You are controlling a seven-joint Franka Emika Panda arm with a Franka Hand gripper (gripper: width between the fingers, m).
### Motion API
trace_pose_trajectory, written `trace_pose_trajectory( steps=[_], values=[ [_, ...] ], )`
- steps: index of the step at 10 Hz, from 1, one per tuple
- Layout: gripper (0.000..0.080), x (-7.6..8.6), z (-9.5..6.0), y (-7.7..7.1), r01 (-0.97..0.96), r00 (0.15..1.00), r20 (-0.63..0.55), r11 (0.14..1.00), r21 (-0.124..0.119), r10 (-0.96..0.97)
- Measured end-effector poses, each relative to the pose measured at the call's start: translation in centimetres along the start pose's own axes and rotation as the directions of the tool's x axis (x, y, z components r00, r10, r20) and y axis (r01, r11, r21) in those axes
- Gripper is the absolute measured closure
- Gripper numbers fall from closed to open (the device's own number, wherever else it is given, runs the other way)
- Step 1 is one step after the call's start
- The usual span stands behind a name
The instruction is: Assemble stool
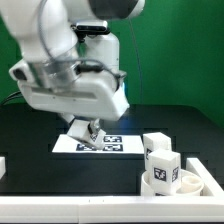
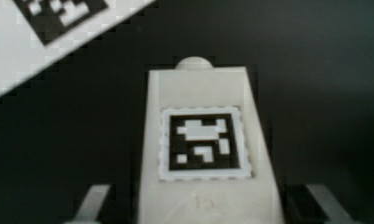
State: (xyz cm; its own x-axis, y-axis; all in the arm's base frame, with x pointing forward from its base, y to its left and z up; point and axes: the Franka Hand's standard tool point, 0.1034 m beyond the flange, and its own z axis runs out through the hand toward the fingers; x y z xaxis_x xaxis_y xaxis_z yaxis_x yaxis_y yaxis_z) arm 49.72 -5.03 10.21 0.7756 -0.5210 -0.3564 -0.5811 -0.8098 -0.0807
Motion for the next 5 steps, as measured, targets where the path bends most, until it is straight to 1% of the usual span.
trace_pose_trajectory(
  steps=[1,2,3,4,5],
  values=[
    [0.0465,0.3,-2.2,-2.5,-0.011,0.998,-0.069,1.0,0.014,0.012],
    [0.0465,-1.3,-4.3,-6.2,-0.012,0.991,-0.131,1.0,0.021,0.014],
    [0.0465,-2.1,-5.0,-7.9,0.024,0.979,-0.203,0.999,0.028,-0.018],
    [0.0465,-1.8,-4.8,-8.2,0.023,0.959,-0.282,0.999,0.046,-0.009],
    [0.0465,-1.8,-4.5,-8.4,0.028,0.933,-0.359,0.998,0.061,-0.004]
  ],
)
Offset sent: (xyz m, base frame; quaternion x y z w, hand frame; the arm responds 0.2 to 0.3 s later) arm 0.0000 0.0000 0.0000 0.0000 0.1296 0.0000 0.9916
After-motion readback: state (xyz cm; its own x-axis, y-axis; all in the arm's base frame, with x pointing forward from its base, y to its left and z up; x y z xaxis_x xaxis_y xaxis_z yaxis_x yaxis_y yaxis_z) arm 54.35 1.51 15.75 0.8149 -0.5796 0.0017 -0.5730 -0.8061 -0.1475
